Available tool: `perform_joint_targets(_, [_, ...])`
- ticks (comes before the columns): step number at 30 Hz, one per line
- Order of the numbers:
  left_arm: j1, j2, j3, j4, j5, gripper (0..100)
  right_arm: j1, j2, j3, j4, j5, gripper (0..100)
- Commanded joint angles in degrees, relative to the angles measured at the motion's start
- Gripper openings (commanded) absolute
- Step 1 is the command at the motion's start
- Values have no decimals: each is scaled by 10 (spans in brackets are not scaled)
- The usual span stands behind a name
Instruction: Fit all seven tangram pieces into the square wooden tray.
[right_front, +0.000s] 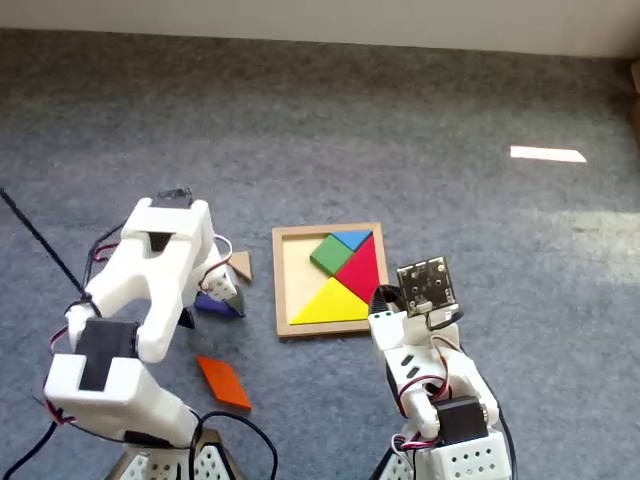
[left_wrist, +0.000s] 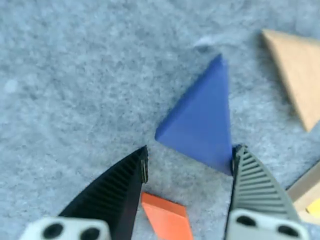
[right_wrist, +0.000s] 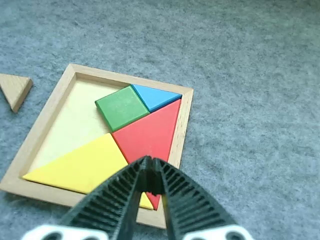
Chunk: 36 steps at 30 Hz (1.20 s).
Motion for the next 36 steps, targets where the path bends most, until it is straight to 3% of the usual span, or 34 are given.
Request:
perform_joint_targets(1, [-1, 0, 6, -38, 6, 274, 7, -6, 57, -13, -3, 20])
perform_joint_targets(6, [-1, 0, 6, -37, 6, 269, 7, -6, 57, -13, -3, 20])
perform_joint_targets(14, [-2, -6, -1, -41, 2, 176, 7, -6, 57, -13, -3, 20])
perform_joint_targets(18, [-34, -1, -31, -37, 0, 176, 7, -6, 57, -13, -3, 20])
perform_joint_targets(25, [-61, -6, -43, -18, -98, 180, 7, -6, 57, -13, -3, 20])
perform_joint_targets(32, [-61, 0, -66, 13, -102, 379, 7, -6, 57, -13, -3, 20])
perform_joint_targets(36, [-58, 0, -67, -7, -104, 389, 7, -6, 57, -13, -3, 20])
